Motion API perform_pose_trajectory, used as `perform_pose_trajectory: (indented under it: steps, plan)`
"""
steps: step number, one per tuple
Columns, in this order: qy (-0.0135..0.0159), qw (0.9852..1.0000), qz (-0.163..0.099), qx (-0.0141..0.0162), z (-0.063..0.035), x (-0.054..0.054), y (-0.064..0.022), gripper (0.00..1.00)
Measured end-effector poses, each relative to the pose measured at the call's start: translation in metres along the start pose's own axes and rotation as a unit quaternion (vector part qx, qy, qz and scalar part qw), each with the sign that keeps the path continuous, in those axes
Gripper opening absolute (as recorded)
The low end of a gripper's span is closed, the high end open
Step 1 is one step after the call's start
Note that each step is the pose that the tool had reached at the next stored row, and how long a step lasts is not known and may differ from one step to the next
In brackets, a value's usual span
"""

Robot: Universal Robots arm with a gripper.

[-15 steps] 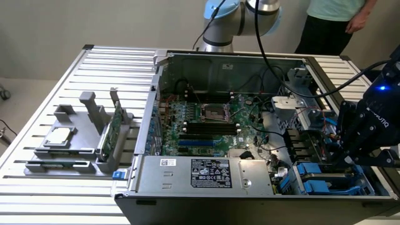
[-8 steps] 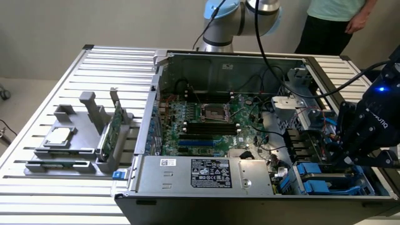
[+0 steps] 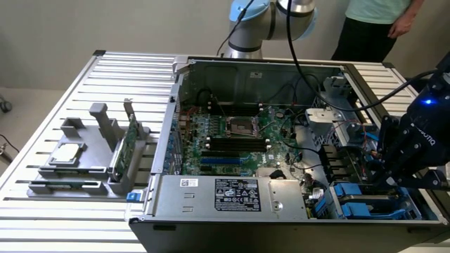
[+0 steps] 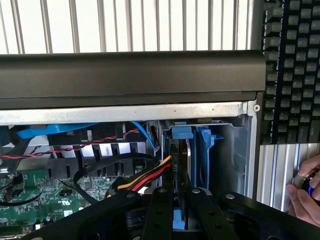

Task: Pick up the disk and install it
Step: 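Insert the first disk wire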

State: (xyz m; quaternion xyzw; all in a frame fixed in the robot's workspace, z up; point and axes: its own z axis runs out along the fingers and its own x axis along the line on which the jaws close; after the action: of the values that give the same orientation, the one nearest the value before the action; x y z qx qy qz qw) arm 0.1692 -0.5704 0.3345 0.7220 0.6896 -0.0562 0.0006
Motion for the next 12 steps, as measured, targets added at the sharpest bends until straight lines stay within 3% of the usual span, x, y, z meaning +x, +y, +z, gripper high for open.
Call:
perform_pose_trajectory:
  steps: [5,12]
  plan:
    - [-0.0004,1.0000,0.000,0.0031,0.0001,0.0002,0.0024,0.16]
    - [-0.0005,1.0000,0.000,0.0036,0.0004,0.0000,0.0025,0.16]
